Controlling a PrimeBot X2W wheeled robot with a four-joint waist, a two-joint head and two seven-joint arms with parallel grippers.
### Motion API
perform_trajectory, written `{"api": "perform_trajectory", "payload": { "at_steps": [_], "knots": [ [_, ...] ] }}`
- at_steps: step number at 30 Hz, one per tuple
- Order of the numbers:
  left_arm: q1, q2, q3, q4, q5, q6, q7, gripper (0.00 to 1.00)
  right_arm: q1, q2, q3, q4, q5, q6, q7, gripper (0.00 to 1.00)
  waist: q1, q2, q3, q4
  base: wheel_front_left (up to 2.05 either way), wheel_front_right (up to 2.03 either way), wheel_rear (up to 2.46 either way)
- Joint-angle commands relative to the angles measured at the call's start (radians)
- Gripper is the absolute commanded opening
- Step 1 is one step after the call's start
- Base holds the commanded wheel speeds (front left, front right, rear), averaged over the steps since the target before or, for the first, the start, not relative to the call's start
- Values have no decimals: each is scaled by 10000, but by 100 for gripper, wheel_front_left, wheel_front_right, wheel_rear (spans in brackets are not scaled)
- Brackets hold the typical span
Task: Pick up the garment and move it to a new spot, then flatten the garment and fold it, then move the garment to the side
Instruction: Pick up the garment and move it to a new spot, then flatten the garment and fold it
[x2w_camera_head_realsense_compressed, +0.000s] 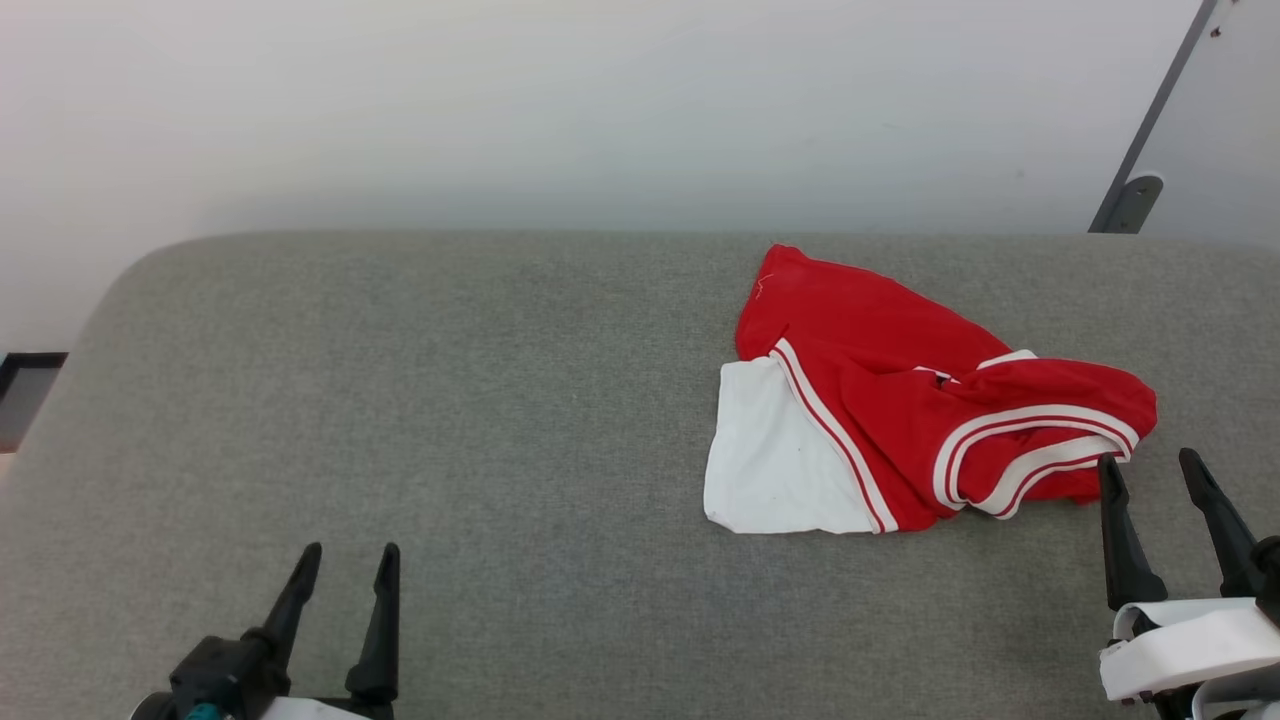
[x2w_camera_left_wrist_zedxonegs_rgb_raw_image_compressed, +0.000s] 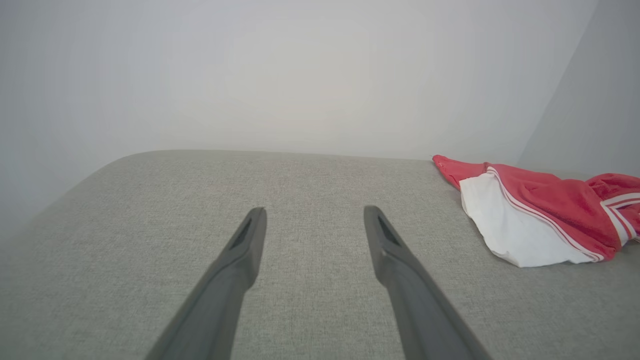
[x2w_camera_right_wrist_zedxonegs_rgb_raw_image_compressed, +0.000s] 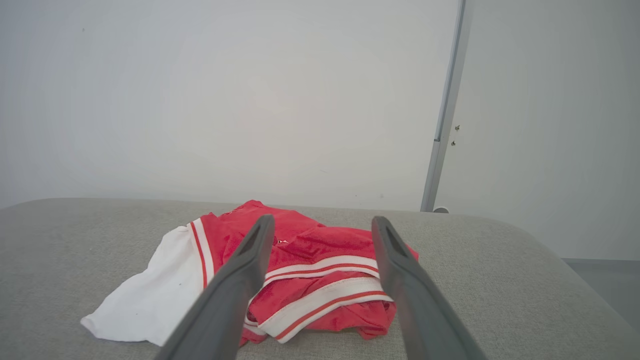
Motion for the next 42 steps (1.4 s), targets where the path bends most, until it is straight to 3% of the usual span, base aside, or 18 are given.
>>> {"api": "perform_trajectory", "payload": {
  "at_steps": [1, 7, 12, 17, 25, 30, 33, 42],
  "knots": [
    [11, -30, 68, 6, 88, -56, -3, 100, -33, 2, 19, -21, -27, -14, -7, 100, 0, 0, 30, -30, 0, 0, 0],
    [-305, -153, -111, 93, -56, -169, -3, 100, -126, 69, -26, 21, -11, -14, -7, 100, 0, 0, 107, -162, 0, 0, 0],
    [-2055, 685, -1942, 314, -549, -219, 399, 100, -329, 104, 38, 16, 32, -14, -7, 100, 0, 0, 362, -339, 0, 0, 0],
    [-4492, 1558, -3867, 896, -1644, -216, 2049, 100, -577, 269, 171, -26, 38, -14, -7, 100, 0, 0, 678, -716, 0, 0, 0],
    [-7087, 1885, -5609, 2443, -4330, -218, 5799, 100, -951, 677, 205, -72, 135, -14, -7, 100, 0, 0, 1478, -1858, 0, 0, 0],
    [-7727, 1799, -5901, 3533, -6013, -217, 8412, 100, -1117, 884, 203, -29, 238, -14, -7, 100, 0, 0, 1980, -2545, 0, 0, 0],
    [-7920, 1762, -5950, 4158, -6477, -143, 9522, 100, -1205, 1029, 227, -29, 285, -14, -5, 100, 0, 0, 2187, -2917, 0, 0, 0],
    [-7824, 1422, -5816, 5363, -7179, -100, 10166, 100, -1419, 1260, 210, -47, 372, -14, -7, 100, 0, 0, 2645, -3539, 0, 0, 0]
  ]
}}
